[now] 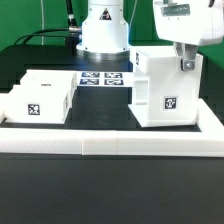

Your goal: Assemble drawer

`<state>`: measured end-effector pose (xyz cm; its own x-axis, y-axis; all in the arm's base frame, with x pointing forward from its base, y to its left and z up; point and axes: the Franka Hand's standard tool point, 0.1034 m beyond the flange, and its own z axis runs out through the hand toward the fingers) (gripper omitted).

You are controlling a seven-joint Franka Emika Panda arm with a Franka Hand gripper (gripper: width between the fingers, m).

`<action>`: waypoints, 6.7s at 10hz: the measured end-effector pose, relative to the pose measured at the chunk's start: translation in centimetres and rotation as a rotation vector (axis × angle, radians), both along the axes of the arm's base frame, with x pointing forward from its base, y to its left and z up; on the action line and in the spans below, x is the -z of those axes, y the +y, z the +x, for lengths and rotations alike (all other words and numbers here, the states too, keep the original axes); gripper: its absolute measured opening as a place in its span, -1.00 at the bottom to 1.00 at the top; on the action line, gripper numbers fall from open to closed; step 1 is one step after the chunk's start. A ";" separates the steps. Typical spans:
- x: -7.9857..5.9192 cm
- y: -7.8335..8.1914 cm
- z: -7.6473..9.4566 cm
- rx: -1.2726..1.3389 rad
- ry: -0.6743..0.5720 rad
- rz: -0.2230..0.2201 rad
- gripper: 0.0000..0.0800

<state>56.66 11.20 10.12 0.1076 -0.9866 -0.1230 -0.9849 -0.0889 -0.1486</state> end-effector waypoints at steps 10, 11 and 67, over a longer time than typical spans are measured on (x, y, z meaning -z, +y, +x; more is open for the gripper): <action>0.3 0.3 7.0 0.017 0.035 0.021 -0.90; 0.3 0.3 7.3 0.027 0.039 0.022 -0.90; 7.5 -20.4 -6.8 -1.473 -0.007 -0.200 0.62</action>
Offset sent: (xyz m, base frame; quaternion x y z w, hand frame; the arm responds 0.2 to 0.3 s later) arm 0.0440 -0.0005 -0.0133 -0.0182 0.0064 0.0384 0.9991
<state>49.85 -9.24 2.59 1.0000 0.0071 0.0026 0.0071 -0.9998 -0.0185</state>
